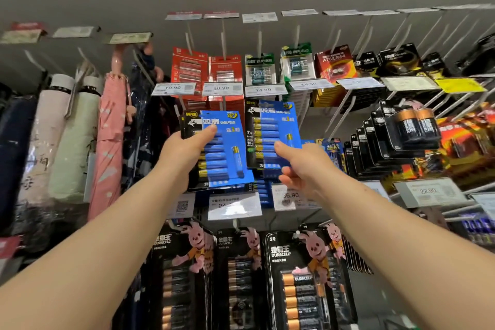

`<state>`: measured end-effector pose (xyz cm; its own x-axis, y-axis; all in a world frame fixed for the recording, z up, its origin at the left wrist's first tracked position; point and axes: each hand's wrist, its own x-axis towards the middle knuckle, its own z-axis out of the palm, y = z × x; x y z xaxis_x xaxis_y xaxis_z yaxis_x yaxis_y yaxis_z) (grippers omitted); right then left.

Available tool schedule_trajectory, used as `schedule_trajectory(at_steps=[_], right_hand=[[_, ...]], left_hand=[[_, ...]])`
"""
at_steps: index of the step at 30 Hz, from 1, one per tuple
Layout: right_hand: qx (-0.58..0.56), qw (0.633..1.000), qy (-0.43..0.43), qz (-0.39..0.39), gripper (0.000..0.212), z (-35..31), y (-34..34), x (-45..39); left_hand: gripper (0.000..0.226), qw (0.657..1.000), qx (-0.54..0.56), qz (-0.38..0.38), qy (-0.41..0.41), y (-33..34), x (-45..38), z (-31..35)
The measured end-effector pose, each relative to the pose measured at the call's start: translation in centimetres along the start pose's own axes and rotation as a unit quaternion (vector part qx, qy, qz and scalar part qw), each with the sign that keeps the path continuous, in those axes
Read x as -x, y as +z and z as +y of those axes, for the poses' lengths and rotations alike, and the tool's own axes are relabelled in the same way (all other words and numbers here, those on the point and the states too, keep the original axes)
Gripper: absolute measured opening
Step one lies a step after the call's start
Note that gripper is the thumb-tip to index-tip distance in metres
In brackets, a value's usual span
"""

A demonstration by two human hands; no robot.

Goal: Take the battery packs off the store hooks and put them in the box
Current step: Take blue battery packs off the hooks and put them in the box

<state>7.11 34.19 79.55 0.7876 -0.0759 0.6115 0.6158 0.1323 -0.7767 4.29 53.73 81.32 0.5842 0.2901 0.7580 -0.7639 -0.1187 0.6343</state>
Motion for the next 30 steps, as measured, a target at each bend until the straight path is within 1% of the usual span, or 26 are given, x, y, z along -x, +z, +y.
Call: schedule_trajectory(at_steps=[4, 8, 11, 13, 16, 20, 27, 30], right_hand=[[0.024, 0.999, -0.011, 0.023, 0.047, -0.4, -0.3, -0.9], [0.055, 0.998, -0.021, 0.027, 0.038, -1.1, 0.3, -1.0], [0.085, 0.995, -0.027, 0.035, 0.032, -1.4, 0.8, -0.6], [0.102, 0.994, -0.03, 0.039, 0.028, -1.5, 0.8, -0.4], [0.096, 0.994, -0.034, 0.037, 0.026, -1.7, 0.7, -0.1], [0.101, 0.993, -0.038, 0.042, 0.026, -1.9, 0.6, 0.0], [0.075, 0.995, -0.036, 0.047, 0.026, -2.5, 0.0, 0.4], [0.104, 0.993, -0.035, 0.05, 0.025, -2.6, -0.3, 0.4]], left_hand=[[0.021, 1.0, 0.0, 0.008, 0.006, -1.0, -0.2, 0.1], [0.035, 1.0, -0.007, 0.006, 0.004, -1.6, -0.1, 0.1], [0.024, 1.0, -0.015, 0.001, 0.004, -1.7, 0.1, 0.1], [0.022, 1.0, -0.018, -0.003, 0.009, -1.7, 0.2, 0.2], [0.026, 1.0, -0.02, -0.001, 0.011, -1.7, 0.2, 0.2], [0.041, 1.0, -0.014, 0.004, 0.008, -1.7, 0.0, 0.3], [0.032, 1.0, -0.01, 0.001, 0.011, -1.9, 0.0, 0.6], [0.031, 1.0, -0.008, 0.0, 0.012, -1.9, -0.1, 0.6]])
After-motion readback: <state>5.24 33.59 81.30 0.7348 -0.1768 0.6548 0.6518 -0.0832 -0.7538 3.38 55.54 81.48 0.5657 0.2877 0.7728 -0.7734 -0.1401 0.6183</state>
